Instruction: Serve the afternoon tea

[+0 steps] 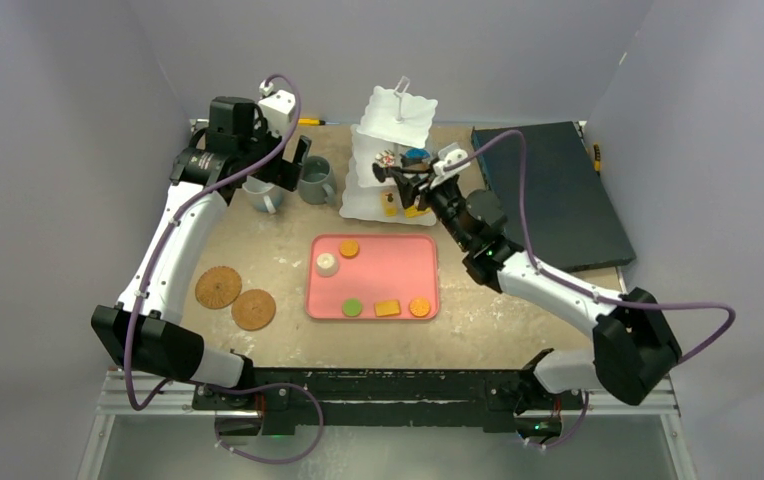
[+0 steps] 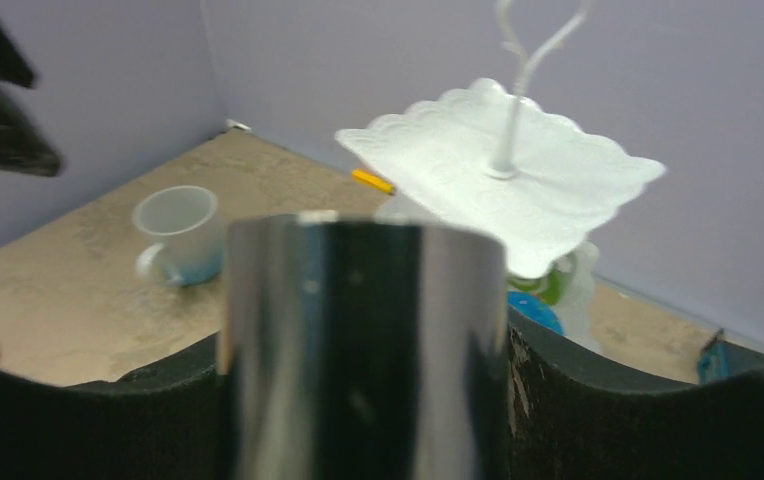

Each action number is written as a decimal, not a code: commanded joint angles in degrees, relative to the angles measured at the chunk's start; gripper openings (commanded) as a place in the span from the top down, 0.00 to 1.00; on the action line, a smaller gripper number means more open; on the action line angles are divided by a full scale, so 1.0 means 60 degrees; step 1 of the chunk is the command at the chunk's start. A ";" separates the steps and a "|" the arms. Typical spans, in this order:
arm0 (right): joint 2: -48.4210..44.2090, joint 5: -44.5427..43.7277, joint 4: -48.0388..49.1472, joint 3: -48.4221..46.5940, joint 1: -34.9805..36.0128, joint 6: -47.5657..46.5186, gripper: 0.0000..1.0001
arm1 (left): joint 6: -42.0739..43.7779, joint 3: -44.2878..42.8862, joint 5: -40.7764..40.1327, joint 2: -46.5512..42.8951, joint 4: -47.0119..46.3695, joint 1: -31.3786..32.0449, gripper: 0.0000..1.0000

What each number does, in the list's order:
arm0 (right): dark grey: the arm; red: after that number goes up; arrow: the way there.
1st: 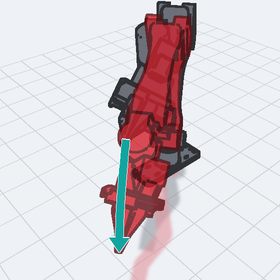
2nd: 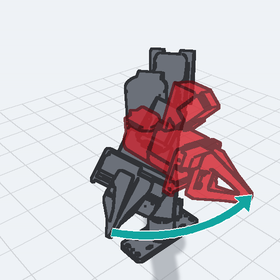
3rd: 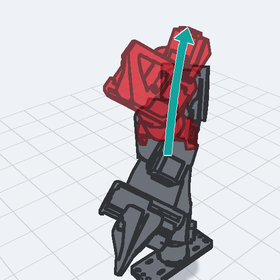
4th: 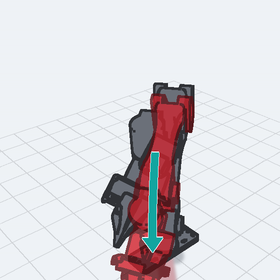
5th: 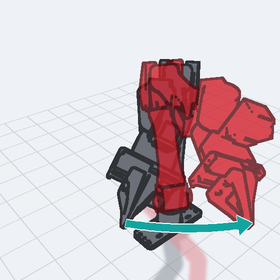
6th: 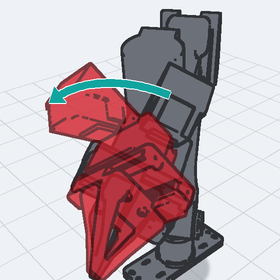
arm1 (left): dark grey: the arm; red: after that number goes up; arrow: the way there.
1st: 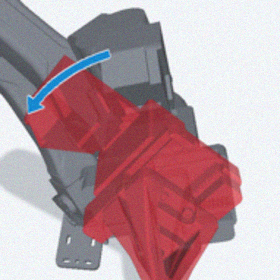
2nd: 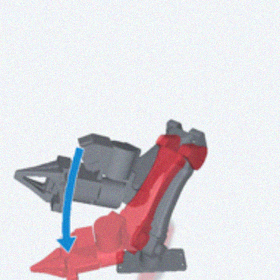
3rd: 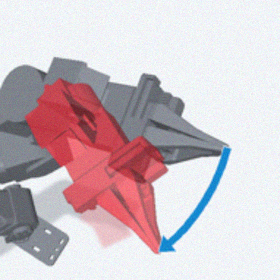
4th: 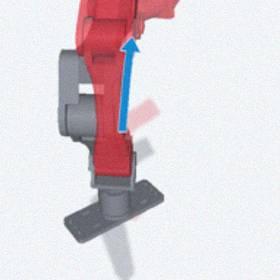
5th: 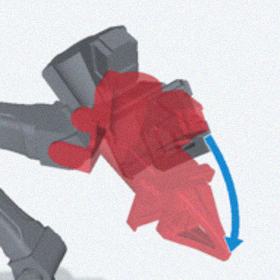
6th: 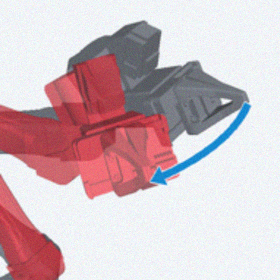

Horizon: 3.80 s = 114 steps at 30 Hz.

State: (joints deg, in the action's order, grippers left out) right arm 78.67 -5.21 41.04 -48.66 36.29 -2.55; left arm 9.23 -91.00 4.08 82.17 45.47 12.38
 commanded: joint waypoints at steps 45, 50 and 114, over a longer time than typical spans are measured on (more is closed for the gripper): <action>0.3600 -0.1421 0.1534 0.0440 0.3063 0.0914 0.41 | 0.0116 -0.0141 0.0129 -0.0278 -0.0212 -0.0183 0.02; 0.3717 -0.1330 0.1556 0.0363 0.3049 0.0911 0.50 | 0.0109 -0.0133 0.0150 -0.0281 -0.0211 -0.0202 0.02; 0.0723 -0.0601 -0.1495 -0.3354 -0.0922 -0.0561 0.66 | 0.0160 -0.0214 0.0438 -0.0343 -0.0200 -0.0459 0.03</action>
State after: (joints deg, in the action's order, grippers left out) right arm 83.88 -10.68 29.23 -66.00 31.07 -6.09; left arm 9.26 -91.00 5.80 81.80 45.47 10.39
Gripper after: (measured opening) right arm 0.441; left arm 0.975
